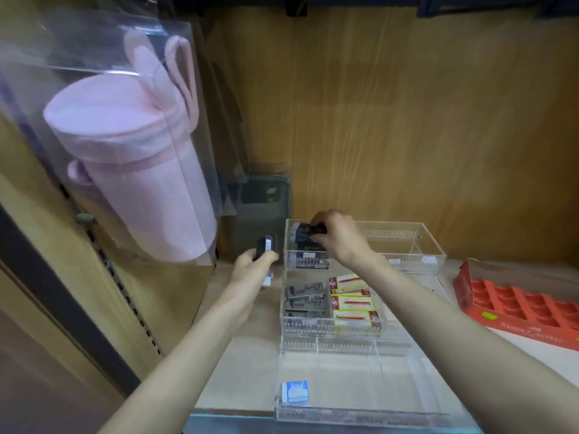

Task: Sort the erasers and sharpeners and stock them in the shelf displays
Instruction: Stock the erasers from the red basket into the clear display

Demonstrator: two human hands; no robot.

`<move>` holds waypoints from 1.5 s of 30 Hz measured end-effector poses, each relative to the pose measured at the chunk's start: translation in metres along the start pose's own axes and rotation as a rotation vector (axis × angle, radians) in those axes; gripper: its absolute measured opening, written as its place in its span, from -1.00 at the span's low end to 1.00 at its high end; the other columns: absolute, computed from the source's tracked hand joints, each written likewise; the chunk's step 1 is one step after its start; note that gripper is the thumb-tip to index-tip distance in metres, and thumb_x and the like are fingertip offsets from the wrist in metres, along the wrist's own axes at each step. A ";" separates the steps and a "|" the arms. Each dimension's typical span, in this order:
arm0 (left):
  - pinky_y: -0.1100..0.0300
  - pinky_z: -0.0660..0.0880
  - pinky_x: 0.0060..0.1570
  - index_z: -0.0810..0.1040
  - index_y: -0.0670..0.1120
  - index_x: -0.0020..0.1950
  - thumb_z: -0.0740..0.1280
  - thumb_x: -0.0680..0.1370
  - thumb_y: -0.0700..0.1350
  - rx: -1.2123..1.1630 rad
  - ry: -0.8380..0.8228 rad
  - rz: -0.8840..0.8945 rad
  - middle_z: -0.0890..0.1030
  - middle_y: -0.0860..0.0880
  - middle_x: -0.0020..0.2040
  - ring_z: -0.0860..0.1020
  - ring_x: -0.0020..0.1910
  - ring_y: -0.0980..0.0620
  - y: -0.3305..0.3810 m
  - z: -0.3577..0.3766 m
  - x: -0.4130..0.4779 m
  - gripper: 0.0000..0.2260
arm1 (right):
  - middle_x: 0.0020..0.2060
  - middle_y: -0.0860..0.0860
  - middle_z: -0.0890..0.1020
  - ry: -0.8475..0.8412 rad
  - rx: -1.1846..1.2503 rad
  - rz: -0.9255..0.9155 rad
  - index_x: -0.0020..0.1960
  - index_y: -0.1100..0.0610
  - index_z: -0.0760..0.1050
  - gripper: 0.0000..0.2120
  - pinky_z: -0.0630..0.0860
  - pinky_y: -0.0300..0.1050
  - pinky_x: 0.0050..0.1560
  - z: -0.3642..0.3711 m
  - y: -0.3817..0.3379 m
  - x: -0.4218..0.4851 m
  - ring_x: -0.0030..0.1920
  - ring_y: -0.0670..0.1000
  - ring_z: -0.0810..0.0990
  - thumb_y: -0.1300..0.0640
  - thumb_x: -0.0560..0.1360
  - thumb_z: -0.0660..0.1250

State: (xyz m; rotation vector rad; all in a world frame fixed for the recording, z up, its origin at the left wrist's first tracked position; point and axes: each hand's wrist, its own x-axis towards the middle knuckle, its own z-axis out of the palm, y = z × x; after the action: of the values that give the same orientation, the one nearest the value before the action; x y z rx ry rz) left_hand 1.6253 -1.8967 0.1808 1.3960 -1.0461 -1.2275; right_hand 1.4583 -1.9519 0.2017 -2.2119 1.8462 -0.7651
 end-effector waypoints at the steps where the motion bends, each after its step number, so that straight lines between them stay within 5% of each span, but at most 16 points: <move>1: 0.21 0.35 -0.28 0.49 -0.10 -0.01 0.29 0.55 -0.15 0.031 -0.003 0.019 0.47 -0.01 -0.31 0.44 -0.29 0.05 -0.003 -0.001 0.005 -0.95 | 0.00 0.17 0.62 -0.032 -0.030 0.006 0.08 0.12 0.58 -0.79 0.52 0.02 0.01 0.006 0.003 0.009 0.03 0.20 0.57 0.14 0.45 0.39; 6: 0.26 0.44 -0.09 0.39 -0.04 0.13 0.43 0.47 -0.18 0.143 -0.004 0.143 0.55 0.03 -0.02 0.53 -0.05 0.11 -0.020 -0.013 0.016 -0.68 | -0.04 0.16 0.62 -0.133 -0.068 0.077 0.02 0.15 0.58 -0.88 0.56 0.09 0.00 0.028 0.011 0.029 -0.06 0.19 0.58 0.19 0.48 0.37; 9: 0.14 0.47 0.06 0.49 -0.05 0.03 0.47 0.43 -0.21 0.178 0.003 0.198 0.58 0.04 -0.02 0.53 -0.01 0.09 -0.026 -0.019 0.021 -0.75 | 0.05 0.12 0.53 -0.094 -0.114 0.068 0.02 0.14 0.61 -0.87 0.50 0.05 0.10 0.031 0.015 0.034 0.05 0.17 0.51 0.21 0.47 0.38; 12: 0.23 0.37 0.05 0.54 -0.03 0.03 0.48 0.41 -0.21 0.245 0.022 0.273 0.59 0.06 0.00 0.51 0.04 0.09 -0.027 -0.023 0.023 -0.75 | 0.10 0.09 0.47 -0.076 -0.208 0.042 0.03 0.04 0.62 -0.85 0.38 0.00 0.19 0.028 0.015 0.034 0.18 0.15 0.38 0.10 0.47 0.39; 16: 0.23 0.41 0.04 0.55 0.08 0.00 0.48 0.42 -0.18 0.308 0.000 0.359 0.59 0.01 0.03 0.51 0.07 0.04 -0.016 -0.017 0.029 -0.75 | 0.16 0.12 0.45 -0.049 0.104 0.051 0.08 0.07 0.61 -0.81 0.26 -0.08 0.20 0.009 0.026 0.025 0.24 0.14 0.30 0.12 0.47 0.39; 19: 0.17 0.42 0.15 0.56 0.00 0.10 0.45 0.44 -0.16 0.379 -0.039 0.398 0.55 -0.04 0.09 0.51 0.08 0.01 0.004 -0.004 0.037 -0.75 | 0.20 0.08 0.49 -0.032 0.115 0.020 0.09 0.05 0.60 -0.81 0.24 -0.08 0.21 -0.006 0.044 0.021 0.27 0.13 0.32 0.10 0.47 0.39; 28: 0.28 0.31 0.08 0.54 -0.11 0.20 0.43 0.47 -0.20 0.458 0.006 0.431 0.47 0.02 0.05 0.46 0.08 0.07 0.008 -0.002 0.048 -0.69 | 0.16 0.08 0.55 -0.293 -0.297 -0.106 0.25 -0.01 0.51 -0.65 0.25 -0.02 0.16 0.019 0.016 0.045 0.21 0.12 0.33 -0.10 0.52 0.28; 32: 0.32 0.32 0.04 0.56 -0.11 0.18 0.44 0.45 -0.23 0.464 0.014 0.429 0.50 0.01 0.05 0.48 0.06 0.07 0.003 -0.009 0.057 -0.70 | 0.06 0.10 0.57 -0.232 -0.302 -0.054 0.09 0.06 0.61 -0.67 0.26 0.00 0.17 0.026 0.020 0.048 0.21 0.15 0.34 -0.14 0.49 0.30; 37: 0.50 0.32 -0.08 0.55 -0.11 0.18 0.44 0.45 -0.23 0.470 -0.015 0.439 0.48 -0.03 0.09 0.48 0.07 0.07 0.000 0.001 0.062 -0.69 | 0.14 0.10 0.50 -0.081 -0.474 -0.097 0.14 0.11 0.53 -0.64 0.25 0.02 0.22 0.030 0.022 0.051 0.23 0.15 0.35 -0.11 0.47 0.34; 41: 0.31 0.31 0.09 0.56 -0.11 0.17 0.44 0.45 -0.23 0.511 -0.060 0.473 0.47 -0.03 0.08 0.48 0.10 0.04 0.010 0.019 0.067 -0.70 | 0.09 0.07 0.51 -0.045 -0.126 -0.024 0.08 0.07 0.48 -0.66 0.33 -0.02 0.14 0.002 0.040 0.050 0.16 0.12 0.40 -0.11 0.43 0.40; 45: 0.34 0.31 -0.03 0.56 -0.07 0.18 0.43 0.47 -0.17 0.721 -0.193 0.445 0.45 0.03 0.10 0.41 0.09 0.11 0.026 0.039 0.077 -0.71 | 0.01 0.05 0.55 0.051 0.125 -0.009 0.02 0.08 0.52 -0.74 0.43 -0.03 0.07 -0.025 0.071 0.027 0.10 0.08 0.46 -0.08 0.45 0.38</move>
State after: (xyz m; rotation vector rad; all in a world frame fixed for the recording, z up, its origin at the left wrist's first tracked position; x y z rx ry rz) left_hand 1.5961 -1.9811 0.1925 1.4520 -1.9425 -0.6777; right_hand 1.3877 -1.9893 0.1996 -2.1438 1.7609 -0.9203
